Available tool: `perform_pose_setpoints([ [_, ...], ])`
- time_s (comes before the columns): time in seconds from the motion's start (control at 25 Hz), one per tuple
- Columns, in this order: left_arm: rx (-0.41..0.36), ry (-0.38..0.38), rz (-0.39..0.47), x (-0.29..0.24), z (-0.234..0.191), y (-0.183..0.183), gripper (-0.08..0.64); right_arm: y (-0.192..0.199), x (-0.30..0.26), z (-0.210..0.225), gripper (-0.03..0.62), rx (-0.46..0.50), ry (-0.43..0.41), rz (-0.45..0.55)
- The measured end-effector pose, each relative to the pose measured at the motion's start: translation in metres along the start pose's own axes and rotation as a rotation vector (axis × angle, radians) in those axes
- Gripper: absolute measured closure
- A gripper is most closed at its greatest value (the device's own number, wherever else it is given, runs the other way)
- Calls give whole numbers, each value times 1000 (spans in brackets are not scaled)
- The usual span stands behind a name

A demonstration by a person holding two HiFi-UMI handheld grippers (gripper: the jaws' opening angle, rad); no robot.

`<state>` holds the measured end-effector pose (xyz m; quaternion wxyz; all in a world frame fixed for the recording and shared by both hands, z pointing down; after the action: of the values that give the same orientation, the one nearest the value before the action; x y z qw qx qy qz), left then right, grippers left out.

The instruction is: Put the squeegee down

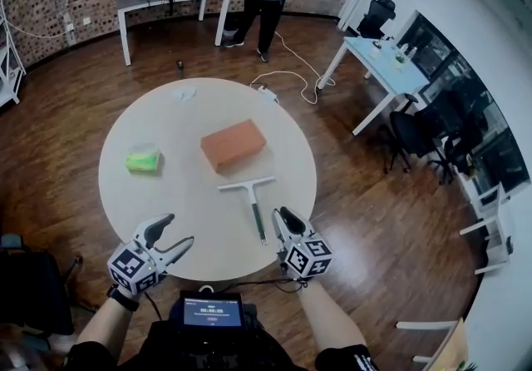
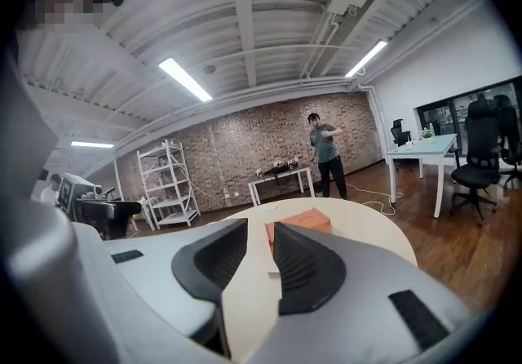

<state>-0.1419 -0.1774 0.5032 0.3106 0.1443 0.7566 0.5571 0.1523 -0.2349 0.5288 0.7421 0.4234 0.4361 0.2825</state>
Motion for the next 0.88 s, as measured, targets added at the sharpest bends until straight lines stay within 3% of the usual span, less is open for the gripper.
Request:
perform_pose_setpoints([
  [0.4, -16, -3, 4, 4, 22, -6, 265, 11, 46, -18, 480, -45, -26, 14],
  [0.56, 24, -22, 11, 4, 36, -12, 265, 11, 67, -15, 488, -54, -18, 18],
  [0.88, 2, -21, 2, -4, 46, -5, 265, 11, 84, -6, 494, -52, -11, 35],
])
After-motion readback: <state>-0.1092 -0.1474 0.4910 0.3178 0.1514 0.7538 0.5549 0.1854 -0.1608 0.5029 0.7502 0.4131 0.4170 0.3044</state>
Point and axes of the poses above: the fingertips, and each gripper's own axes: x backward along the fingers, z to its right, y out of its underside, the point moved 3 cm from there along x, backward along the fingers, and after that the axes turned 8 degrees about -z, right-handed, at the moved point
